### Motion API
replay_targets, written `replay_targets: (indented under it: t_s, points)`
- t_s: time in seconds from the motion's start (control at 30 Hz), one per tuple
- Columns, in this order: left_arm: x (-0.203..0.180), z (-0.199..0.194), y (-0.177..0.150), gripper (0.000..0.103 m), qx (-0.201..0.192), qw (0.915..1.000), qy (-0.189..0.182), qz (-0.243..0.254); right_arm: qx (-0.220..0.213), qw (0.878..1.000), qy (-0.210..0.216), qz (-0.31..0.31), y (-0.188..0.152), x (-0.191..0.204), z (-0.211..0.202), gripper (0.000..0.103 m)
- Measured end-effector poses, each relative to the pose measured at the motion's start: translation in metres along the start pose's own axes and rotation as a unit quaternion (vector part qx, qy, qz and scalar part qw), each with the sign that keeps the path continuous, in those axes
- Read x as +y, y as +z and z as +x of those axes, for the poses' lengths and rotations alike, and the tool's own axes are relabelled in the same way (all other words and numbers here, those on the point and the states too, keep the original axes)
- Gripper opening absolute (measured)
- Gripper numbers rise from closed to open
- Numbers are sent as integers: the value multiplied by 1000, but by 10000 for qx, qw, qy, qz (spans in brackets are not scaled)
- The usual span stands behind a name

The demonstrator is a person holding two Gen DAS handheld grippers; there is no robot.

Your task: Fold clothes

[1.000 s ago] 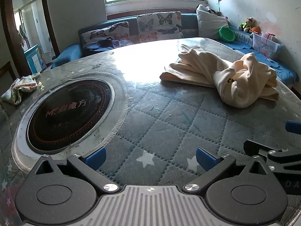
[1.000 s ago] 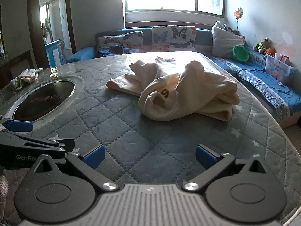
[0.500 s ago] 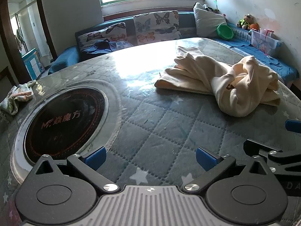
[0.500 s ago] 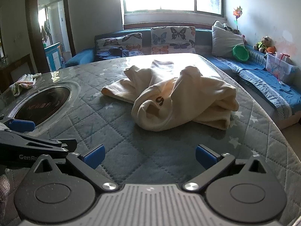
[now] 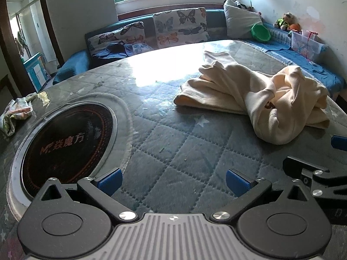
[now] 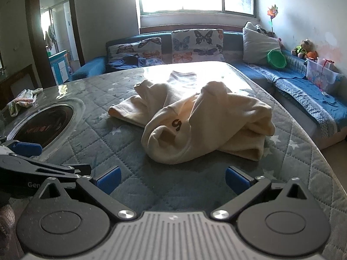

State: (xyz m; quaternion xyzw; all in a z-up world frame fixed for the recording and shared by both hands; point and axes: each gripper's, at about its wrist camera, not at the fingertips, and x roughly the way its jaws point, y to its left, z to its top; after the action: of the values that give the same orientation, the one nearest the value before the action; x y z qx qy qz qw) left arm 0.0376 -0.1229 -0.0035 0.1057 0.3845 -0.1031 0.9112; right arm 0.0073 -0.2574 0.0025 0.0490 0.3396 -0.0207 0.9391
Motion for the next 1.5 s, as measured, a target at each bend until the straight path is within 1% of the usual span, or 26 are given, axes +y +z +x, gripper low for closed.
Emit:
replay_targets:
  t_s: [0.2, 0.4, 0.47, 0.63, 0.67, 0.83, 0.87, 0.93, 0.97, 1.0, 1.03, 1.1, 1.13, 1.17, 1.2, 1.23, 1.27, 1.3, 1.37, 1.5]
  points:
    - [-2, 7, 5, 103, 62, 10000, -1, -4, -83, 9999, -60, 3, 11, -5, 4, 103]
    - [-5, 12, 11, 103, 112, 9999, -13, -24, -248, 9994, -220, 66, 28, -14, 11, 102]
    - [-6, 13, 12, 103, 125, 9999, -8, -26, -305, 9991, -288, 90, 36, -18, 14, 100]
    - [-7, 16, 15, 103, 124, 9999, 9, -34, -379, 9984, -397, 153, 55, -27, 26, 97]
    - [-7, 16, 15, 103, 132, 9999, 12, -38, -386, 9983, -406, 181, 58, -29, 29, 93]
    - [-6, 19, 16, 103, 181, 9998, 12, -52, -291, 9982, -456, 250, 74, -33, 48, 88]
    - [-6, 20, 16, 103, 186, 9998, 14, -53, -268, 9982, -473, 255, 76, -33, 51, 85]
    - [-5, 20, 17, 103, 192, 9998, 20, -62, -213, 9982, -479, 301, 78, -35, 58, 82]
    - [-5, 20, 17, 103, 191, 9998, 26, -68, -181, 9981, -466, 347, 78, -36, 60, 78]
    - [-4, 20, 17, 103, 192, 9998, 30, -75, -148, 9981, -453, 393, 78, -37, 62, 69]
    - [-4, 21, 17, 103, 194, 9998, 34, -81, -116, 9980, -440, 439, 79, -38, 65, 65]
    - [-4, 21, 18, 103, 190, 9998, 35, -82, -73, 9980, -361, 519, 77, -42, 66, 49]
    - [-3, 21, 18, 103, 188, 9998, 35, -82, -59, 9978, -319, 580, 75, -46, 66, 44]
    - [-3, 21, 18, 103, 185, 9998, 35, -81, -45, 9975, -277, 643, 74, -49, 66, 33]
    - [-3, 21, 19, 103, 182, 9998, 35, -80, -32, 9972, -236, 707, 72, -53, 66, 25]
    - [-3, 22, 19, 103, 180, 9998, 34, -80, -46, 9969, -199, 754, 71, -56, 64, 23]
    - [-3, 22, 19, 103, 179, 9998, 34, -81, -63, 9966, -163, 800, 70, -59, 62, 18]
    - [-3, 22, 20, 103, 175, 9998, 30, -84, -80, 9965, -111, 821, 69, -61, 59, 16]
    - [-4, 20, 22, 103, 144, 9999, 3, -88, -113, 9962, -2, 860, 66, -64, 52, 13]
    - [-6, 15, 27, 103, 56, 9999, -78, -62, -225, 9958, 264, 847, 57, -64, 32, 11]
